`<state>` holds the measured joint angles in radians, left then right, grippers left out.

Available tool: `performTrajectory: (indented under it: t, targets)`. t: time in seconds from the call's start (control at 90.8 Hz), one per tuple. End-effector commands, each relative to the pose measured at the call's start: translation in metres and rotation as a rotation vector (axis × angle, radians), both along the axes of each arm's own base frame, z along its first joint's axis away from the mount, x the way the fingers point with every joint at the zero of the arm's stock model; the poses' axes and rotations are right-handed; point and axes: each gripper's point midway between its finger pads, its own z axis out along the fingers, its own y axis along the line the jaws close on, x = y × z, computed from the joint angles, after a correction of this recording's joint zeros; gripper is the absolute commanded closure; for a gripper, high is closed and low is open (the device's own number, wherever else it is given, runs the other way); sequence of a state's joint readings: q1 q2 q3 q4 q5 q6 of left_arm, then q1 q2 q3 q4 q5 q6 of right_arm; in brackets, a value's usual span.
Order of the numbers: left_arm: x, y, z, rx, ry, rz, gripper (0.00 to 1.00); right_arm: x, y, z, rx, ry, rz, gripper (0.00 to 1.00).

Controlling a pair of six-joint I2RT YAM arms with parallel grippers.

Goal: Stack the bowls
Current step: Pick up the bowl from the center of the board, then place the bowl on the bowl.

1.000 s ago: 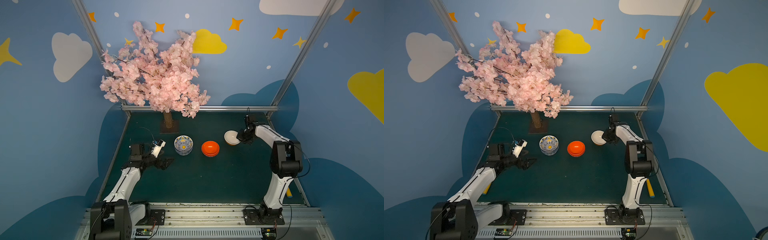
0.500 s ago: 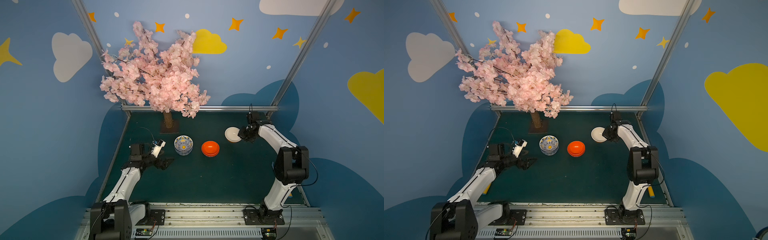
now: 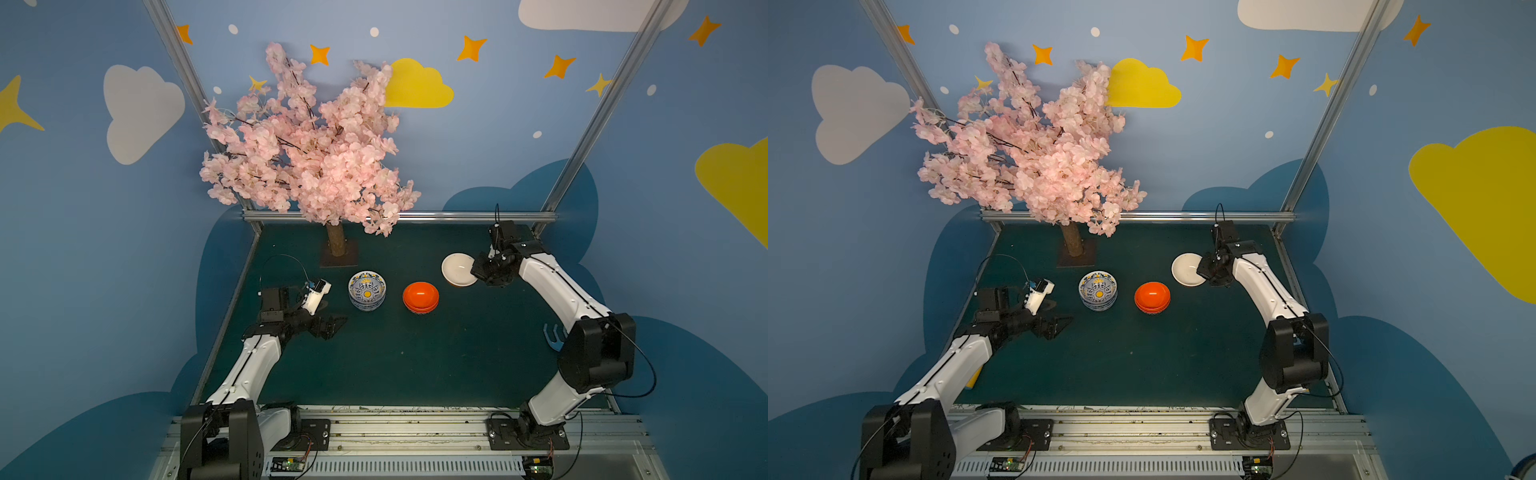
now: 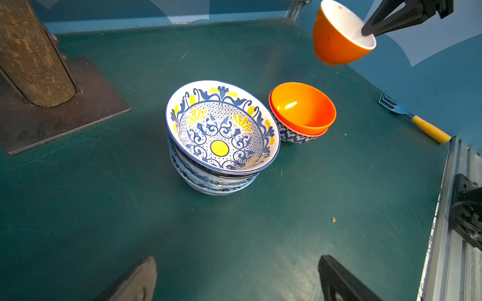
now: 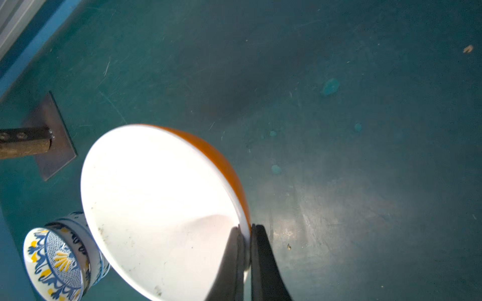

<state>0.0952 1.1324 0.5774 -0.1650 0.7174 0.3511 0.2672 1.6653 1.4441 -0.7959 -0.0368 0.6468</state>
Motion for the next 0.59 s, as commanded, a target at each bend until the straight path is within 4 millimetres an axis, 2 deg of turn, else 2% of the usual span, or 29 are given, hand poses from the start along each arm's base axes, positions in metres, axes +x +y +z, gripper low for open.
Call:
performTrajectory:
  t: [0.0, 0.33, 0.584]
  targets:
    - [-0.002, 0.0, -0.001, -0.003, -0.001, -0.001, 0.0, -0.016, 0.012, 0.008, 0.02, 0.005, 0.051, 1.0]
    - [0.0, 0.001, -0.002, 0.0, 0.002, 0.005, 0.0, -0.024, 0.048, 0.011, 0.045, 0.01, 0.151, 1.0]
    - [0.0, 0.001, -0.003, -0.001, 0.004, 0.004, 0.0, -0.026, 0.063, 0.009, 0.033, 0.023, 0.204, 1.0]
